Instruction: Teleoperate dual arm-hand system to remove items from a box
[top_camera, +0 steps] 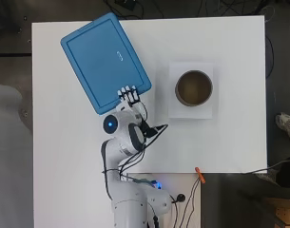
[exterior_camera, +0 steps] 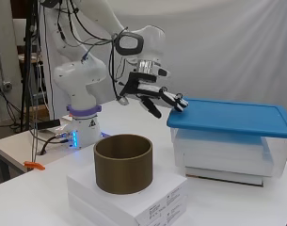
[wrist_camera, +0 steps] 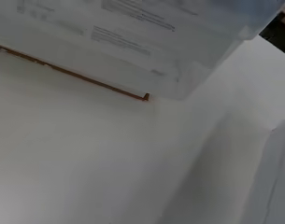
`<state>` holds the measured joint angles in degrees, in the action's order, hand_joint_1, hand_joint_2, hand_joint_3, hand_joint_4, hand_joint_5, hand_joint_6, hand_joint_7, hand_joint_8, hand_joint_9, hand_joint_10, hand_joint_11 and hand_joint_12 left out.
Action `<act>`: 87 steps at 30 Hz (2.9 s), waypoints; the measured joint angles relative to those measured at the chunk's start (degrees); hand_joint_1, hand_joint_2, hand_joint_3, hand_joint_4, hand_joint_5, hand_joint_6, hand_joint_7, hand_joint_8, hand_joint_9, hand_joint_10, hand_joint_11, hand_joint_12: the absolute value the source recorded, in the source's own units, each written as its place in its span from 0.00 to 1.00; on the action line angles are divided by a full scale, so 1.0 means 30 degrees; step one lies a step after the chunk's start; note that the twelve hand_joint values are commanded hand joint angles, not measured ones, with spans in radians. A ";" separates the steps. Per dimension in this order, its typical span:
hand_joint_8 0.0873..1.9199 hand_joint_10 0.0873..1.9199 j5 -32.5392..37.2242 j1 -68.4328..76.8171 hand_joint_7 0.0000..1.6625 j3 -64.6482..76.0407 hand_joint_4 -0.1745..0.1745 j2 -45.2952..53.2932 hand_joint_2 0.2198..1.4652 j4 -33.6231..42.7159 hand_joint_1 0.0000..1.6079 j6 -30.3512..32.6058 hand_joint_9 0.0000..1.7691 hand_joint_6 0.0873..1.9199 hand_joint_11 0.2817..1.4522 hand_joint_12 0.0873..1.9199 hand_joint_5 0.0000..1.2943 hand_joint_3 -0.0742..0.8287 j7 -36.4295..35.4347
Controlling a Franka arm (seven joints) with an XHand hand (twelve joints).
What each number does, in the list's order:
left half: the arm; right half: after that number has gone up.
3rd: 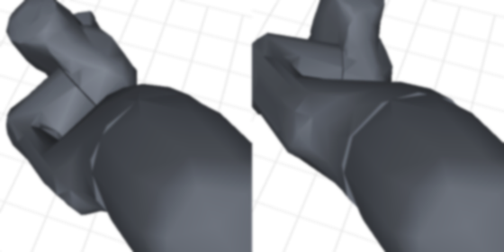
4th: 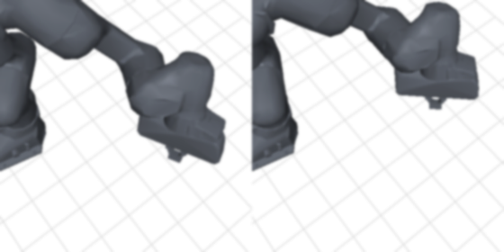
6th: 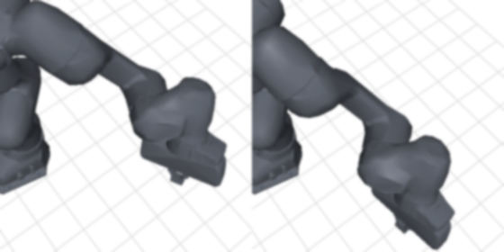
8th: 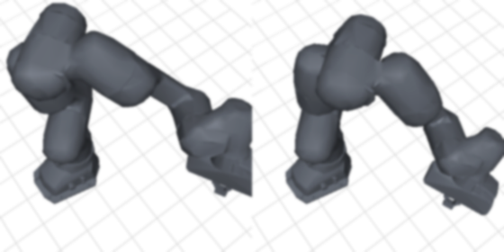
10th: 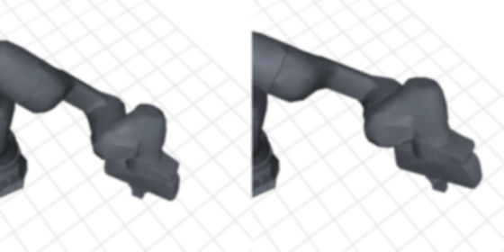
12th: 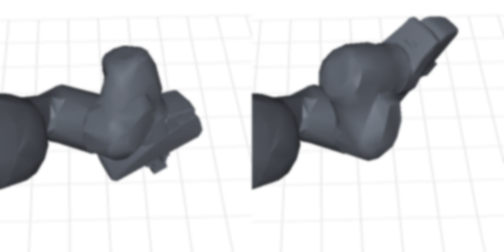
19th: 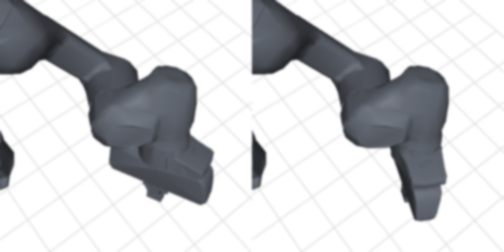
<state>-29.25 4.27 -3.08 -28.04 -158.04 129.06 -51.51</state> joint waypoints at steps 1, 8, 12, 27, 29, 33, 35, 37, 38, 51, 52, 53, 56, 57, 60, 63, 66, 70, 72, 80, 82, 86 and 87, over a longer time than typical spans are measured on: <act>0.00 0.00 -0.0386 0.0019 0.02 -0.0405 0.38 -0.0049 0.63 -0.0009 0.34 0.0045 0.08 0.00 0.07 0.00 0.04 0.10 0.1030; 0.00 0.00 -0.1982 0.0014 0.02 -0.2643 0.38 0.0428 0.64 0.0978 0.34 -0.1213 0.08 0.00 0.07 0.00 0.04 0.09 0.4177; 0.00 0.00 -0.1946 -0.0007 0.02 -0.2652 0.43 0.0483 0.60 0.1032 0.34 -0.1327 0.10 0.00 0.09 0.00 0.02 0.07 0.4167; 0.64 0.59 0.2607 0.0056 0.49 -0.2053 0.00 0.5219 0.76 0.6129 0.84 -0.2799 0.55 0.63 0.28 0.58 0.56 0.08 -0.3608; 0.63 0.58 0.2839 0.0207 0.49 -0.2466 0.00 0.4263 0.76 0.6752 0.84 -0.3101 0.55 0.66 0.28 0.58 0.56 0.08 -0.3318; 0.59 0.53 0.4208 0.0495 0.46 -0.3227 0.00 0.3540 0.77 0.9386 0.84 -0.4449 0.53 0.76 0.28 0.41 0.56 0.08 -0.2621; 0.59 0.54 0.5161 0.0602 0.46 -0.3327 0.00 0.3710 0.77 1.0191 0.84 -0.4647 0.54 0.75 0.29 0.37 0.55 0.08 -0.4005; 0.63 0.58 0.5628 0.0648 0.45 -0.3439 0.05 0.4015 0.79 1.0795 0.83 -0.4916 0.54 0.76 0.29 0.31 0.48 0.08 -0.5254; 0.65 0.44 0.5691 0.0667 0.44 -0.3497 0.24 0.4136 0.82 1.1019 0.78 -0.4922 0.51 0.77 0.30 0.24 0.48 0.08 -0.5408; 0.00 0.01 0.7448 0.0336 0.42 -0.5152 0.66 1.0030 0.73 1.7819 0.14 -0.3514 0.43 0.01 0.29 0.00 0.42 0.07 -0.9444; 0.00 0.00 0.8074 0.0373 0.43 -0.5425 0.68 0.9678 0.72 1.7671 0.09 -0.4233 0.43 0.00 0.29 0.00 0.42 0.07 -0.8963; 0.00 0.00 0.8658 0.0461 0.44 -0.5497 0.69 0.9235 0.71 1.7418 0.07 -0.4938 0.44 0.00 0.30 0.00 0.41 0.08 -0.8284; 0.00 0.00 1.0178 0.0679 0.44 -0.5103 0.68 0.7078 0.71 1.5356 0.05 -0.6656 0.43 0.00 0.30 0.00 0.40 0.08 -0.5561; 0.00 0.00 1.0479 0.0738 0.42 -0.4912 0.66 0.6266 0.71 1.4263 0.05 -0.6897 0.42 0.00 0.30 0.00 0.40 0.08 -0.4836; 0.00 0.00 1.0993 0.0805 0.44 -0.4190 0.65 0.4343 0.74 1.0876 0.07 -0.7239 0.43 0.00 0.32 0.00 0.44 0.09 -0.3883; 0.00 0.00 1.1241 0.0716 0.44 -0.3340 0.63 0.3645 0.75 0.8278 0.08 -0.6990 0.45 0.00 0.34 0.00 0.44 0.09 -0.3113; 0.00 0.00 1.0814 0.0620 0.44 -0.3048 0.65 0.4410 0.75 0.7862 0.07 -0.6140 0.44 0.00 0.35 0.00 0.44 0.09 -0.2321; 0.00 0.00 1.0003 0.0379 0.44 -0.3168 0.65 0.7090 0.76 0.9065 0.06 -0.5894 0.45 0.00 0.36 0.00 0.44 0.09 -0.1729; 0.00 0.00 1.0001 -0.0330 0.44 -0.3796 0.65 0.8230 0.76 0.9977 0.05 -0.5873 0.45 0.00 0.36 0.00 0.44 0.09 -0.1431; 0.00 0.00 0.4283 -0.0207 0.43 -0.3495 0.56 1.3694 0.77 1.5758 0.06 -0.4999 0.44 0.00 0.33 0.00 0.44 0.09 -0.1272; 0.00 0.00 0.3727 0.0137 0.41 -0.3339 0.50 1.4742 0.77 1.8048 0.07 -0.5484 0.42 0.00 0.31 0.00 0.41 0.09 -0.1133; 0.00 0.00 0.3357 0.0813 0.39 -0.3351 0.44 1.6082 0.73 2.1677 0.09 -0.7895 0.39 0.00 0.27 0.00 0.39 0.06 -0.1134; 0.00 0.00 0.2952 0.0923 0.35 -0.3365 0.41 1.6223 0.69 2.1969 0.08 -0.8380 0.36 0.00 0.25 0.00 0.36 0.06 -0.1155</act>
<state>-20.39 7.03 -13.18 20.62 -92.13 103.92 -54.98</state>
